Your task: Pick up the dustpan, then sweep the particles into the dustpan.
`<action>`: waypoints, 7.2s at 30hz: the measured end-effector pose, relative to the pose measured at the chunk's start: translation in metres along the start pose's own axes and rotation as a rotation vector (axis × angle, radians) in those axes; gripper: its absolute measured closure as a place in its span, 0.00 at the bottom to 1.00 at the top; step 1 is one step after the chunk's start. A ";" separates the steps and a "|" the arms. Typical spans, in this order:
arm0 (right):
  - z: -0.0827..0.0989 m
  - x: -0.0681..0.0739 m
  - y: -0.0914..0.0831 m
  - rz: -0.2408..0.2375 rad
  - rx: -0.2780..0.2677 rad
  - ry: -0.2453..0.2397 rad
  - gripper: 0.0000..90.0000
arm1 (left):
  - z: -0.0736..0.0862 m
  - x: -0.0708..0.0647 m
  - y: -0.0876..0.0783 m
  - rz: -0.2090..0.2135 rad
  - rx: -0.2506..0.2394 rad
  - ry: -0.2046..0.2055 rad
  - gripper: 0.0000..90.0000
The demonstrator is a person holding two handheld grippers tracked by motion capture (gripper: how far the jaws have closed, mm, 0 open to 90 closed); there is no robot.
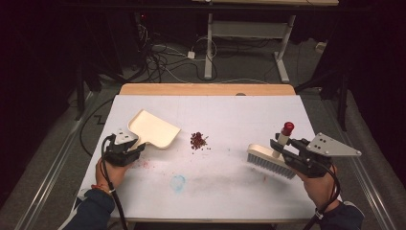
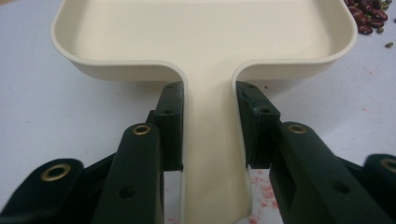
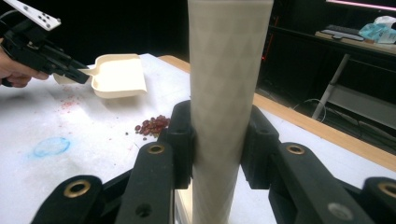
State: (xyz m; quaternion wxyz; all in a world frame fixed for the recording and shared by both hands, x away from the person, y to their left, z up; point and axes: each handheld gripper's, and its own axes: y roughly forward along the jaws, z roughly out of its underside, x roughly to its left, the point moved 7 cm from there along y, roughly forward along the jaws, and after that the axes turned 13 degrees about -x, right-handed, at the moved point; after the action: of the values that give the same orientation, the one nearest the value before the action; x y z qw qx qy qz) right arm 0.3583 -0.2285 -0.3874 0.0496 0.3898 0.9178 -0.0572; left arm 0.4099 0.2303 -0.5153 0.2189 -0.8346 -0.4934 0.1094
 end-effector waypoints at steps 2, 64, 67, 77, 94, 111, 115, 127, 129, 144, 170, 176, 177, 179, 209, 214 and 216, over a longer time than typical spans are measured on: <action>0.000 -0.001 0.000 0.004 0.000 0.003 0.77 | -0.002 0.001 -0.005 0.002 -0.019 -0.012 0.71; 0.002 0.013 0.221 0.059 -0.054 -0.025 0.78 | 0.018 -0.071 -0.031 0.280 0.224 0.134 0.70; 0.013 0.016 0.235 0.074 -0.043 -0.011 0.78 | 0.019 -0.070 -0.029 0.290 0.222 0.122 0.70; 0.018 0.040 0.239 -0.020 -0.017 -0.022 0.78 | 0.016 -0.077 -0.023 0.288 0.229 0.134 0.70; 0.021 0.085 0.221 -0.065 -0.022 -0.025 0.76 | 0.014 -0.099 -0.016 0.237 0.229 0.136 0.70; 0.014 0.129 0.200 -0.114 -0.020 -0.017 0.77 | 0.016 -0.107 -0.009 0.232 0.249 0.108 0.70; 0.013 0.139 0.196 -0.132 -0.028 -0.012 0.77 | 0.017 -0.107 -0.008 0.236 0.255 0.100 0.70; 0.010 0.159 0.183 -0.169 -0.044 0.010 0.77 | 0.020 -0.106 -0.004 0.244 0.266 0.109 0.70; 0.010 0.162 0.182 -0.171 -0.042 0.009 0.77 | 0.020 -0.105 -0.003 0.247 0.266 0.110 0.70; 0.002 0.138 0.180 -0.128 -0.111 0.061 0.78 | 0.023 -0.104 -0.005 0.263 0.276 0.137 0.70; 0.005 0.072 0.111 0.000 -0.012 -0.048 0.78 | 0.031 -0.110 -0.020 0.290 0.309 0.171 0.70; 0.012 0.079 0.098 -0.022 0.034 -0.042 0.78 | 0.030 -0.112 -0.020 0.275 0.316 0.175 0.70; 0.013 0.085 0.096 -0.036 0.046 -0.030 0.78 | 0.029 -0.113 -0.020 0.273 0.316 0.177 0.70; 0.013 0.090 0.096 -0.042 0.049 -0.031 0.78 | 0.029 -0.114 -0.019 0.274 0.316 0.178 0.70; 0.009 0.093 0.106 -0.074 0.023 -0.096 0.78 | 0.029 -0.110 -0.019 0.274 0.316 0.159 0.70; 0.011 0.110 0.103 -0.151 0.080 -0.086 0.77 | 0.030 -0.108 -0.019 0.272 0.314 0.153 0.70; 0.009 0.121 0.104 -0.182 0.076 -0.083 0.78 | 0.030 -0.108 -0.019 0.271 0.312 0.153 0.70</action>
State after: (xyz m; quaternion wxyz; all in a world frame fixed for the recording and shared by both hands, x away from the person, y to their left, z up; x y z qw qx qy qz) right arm 0.3495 -0.0721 -0.4196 0.0674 0.3035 0.9437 -0.1126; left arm 0.3300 0.1523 -0.5366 0.3655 -0.8552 -0.3357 0.1494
